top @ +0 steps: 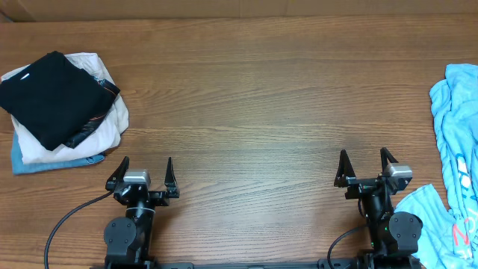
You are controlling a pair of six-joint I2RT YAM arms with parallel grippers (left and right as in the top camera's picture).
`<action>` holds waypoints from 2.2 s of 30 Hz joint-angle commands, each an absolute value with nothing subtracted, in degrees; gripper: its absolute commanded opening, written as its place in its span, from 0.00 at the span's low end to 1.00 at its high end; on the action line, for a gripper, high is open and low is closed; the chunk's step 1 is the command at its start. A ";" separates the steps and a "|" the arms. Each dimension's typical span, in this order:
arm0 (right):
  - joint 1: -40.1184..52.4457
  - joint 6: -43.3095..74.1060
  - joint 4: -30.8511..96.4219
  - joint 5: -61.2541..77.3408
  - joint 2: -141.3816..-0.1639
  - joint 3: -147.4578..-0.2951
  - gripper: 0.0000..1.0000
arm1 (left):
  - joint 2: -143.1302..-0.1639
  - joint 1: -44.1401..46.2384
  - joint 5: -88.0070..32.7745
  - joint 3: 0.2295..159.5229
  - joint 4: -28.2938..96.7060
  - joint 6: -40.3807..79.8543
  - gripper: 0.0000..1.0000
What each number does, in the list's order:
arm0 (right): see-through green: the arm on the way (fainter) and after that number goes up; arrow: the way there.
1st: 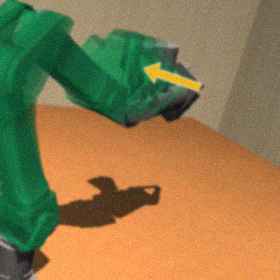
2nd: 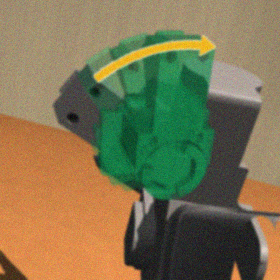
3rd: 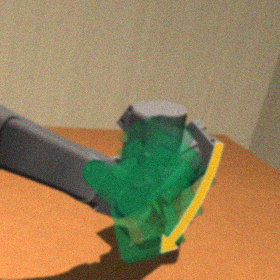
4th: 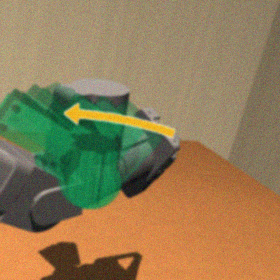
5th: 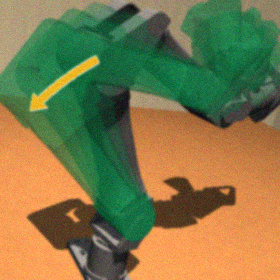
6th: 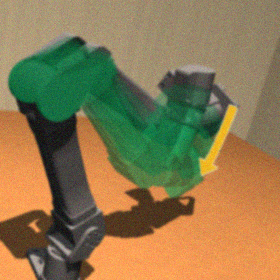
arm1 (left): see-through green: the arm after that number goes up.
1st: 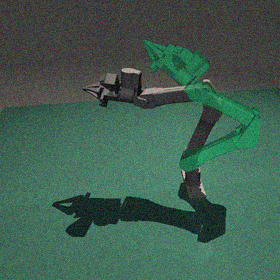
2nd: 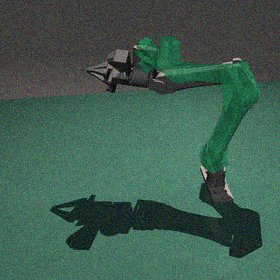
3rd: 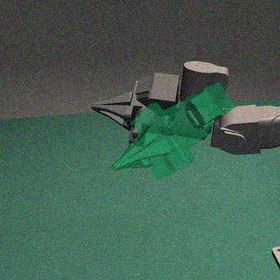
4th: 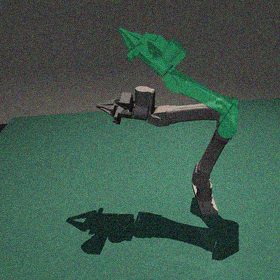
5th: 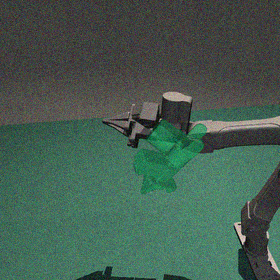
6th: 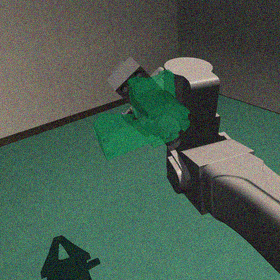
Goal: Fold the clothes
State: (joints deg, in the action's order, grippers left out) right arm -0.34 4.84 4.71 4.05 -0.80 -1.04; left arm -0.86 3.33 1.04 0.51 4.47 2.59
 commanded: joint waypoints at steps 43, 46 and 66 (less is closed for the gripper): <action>-0.49 4.67 4.56 3.97 -1.02 -0.47 1.00 | -0.36 3.03 0.38 0.27 4.36 1.28 1.00; -0.49 4.67 4.56 3.97 -1.61 -0.47 1.00 | -0.36 3.03 0.38 0.27 4.34 1.28 1.00; -0.49 9.23 9.30 2.50 -2.13 -5.04 1.00 | -0.36 3.03 -2.33 1.32 5.85 8.45 1.00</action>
State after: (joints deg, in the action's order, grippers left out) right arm -0.34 6.90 7.75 3.75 -2.04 -1.23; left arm -0.86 3.33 0.54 0.51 4.62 5.63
